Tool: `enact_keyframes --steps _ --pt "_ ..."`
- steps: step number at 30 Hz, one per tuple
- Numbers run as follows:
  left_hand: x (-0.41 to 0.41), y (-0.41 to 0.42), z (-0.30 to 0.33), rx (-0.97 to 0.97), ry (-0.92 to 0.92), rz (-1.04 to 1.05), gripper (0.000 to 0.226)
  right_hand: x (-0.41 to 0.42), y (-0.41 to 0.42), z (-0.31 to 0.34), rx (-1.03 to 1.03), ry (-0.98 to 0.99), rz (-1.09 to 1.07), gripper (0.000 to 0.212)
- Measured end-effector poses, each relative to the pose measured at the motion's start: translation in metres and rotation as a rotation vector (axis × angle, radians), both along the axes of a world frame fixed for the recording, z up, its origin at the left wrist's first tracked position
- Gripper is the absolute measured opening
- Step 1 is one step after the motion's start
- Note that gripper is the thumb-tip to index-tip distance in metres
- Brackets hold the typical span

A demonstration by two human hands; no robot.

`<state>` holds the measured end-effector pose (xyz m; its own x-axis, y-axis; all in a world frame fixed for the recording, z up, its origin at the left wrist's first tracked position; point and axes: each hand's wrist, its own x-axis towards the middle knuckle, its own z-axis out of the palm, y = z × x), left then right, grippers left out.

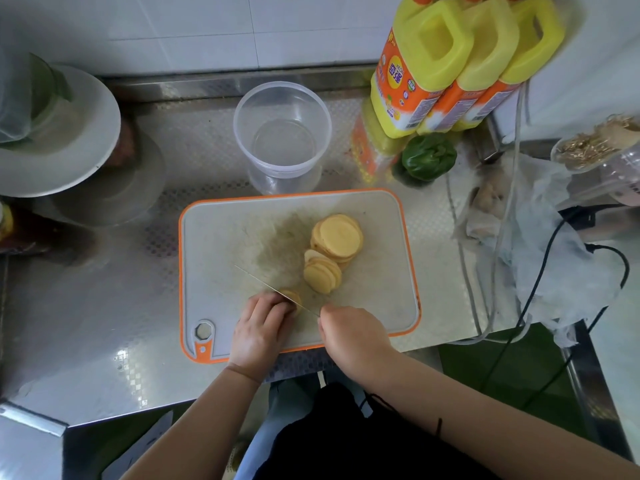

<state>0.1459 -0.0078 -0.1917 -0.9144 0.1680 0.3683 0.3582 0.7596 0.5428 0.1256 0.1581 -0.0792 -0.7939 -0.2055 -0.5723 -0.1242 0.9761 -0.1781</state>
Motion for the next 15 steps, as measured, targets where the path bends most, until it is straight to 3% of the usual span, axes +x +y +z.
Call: enact_keyframes --steps 3,6,10,15 --pt "0.000 0.000 0.000 0.007 -0.026 -0.011 0.020 -0.008 -0.006 -0.003 -0.017 0.029 -0.034 0.024" --pt "0.000 0.000 -0.001 -0.004 -0.049 -0.030 0.020 -0.010 -0.007 -0.014 -0.001 -0.032 -0.027 0.013" --pt "0.003 -0.002 0.005 -0.046 -0.054 -0.029 0.015 -0.007 -0.002 -0.023 -0.001 -0.036 -0.052 0.016" --pt "-0.025 -0.001 0.058 -0.107 0.048 -0.072 0.016 -0.005 -0.004 -0.027 -0.029 -0.019 -0.056 0.017"
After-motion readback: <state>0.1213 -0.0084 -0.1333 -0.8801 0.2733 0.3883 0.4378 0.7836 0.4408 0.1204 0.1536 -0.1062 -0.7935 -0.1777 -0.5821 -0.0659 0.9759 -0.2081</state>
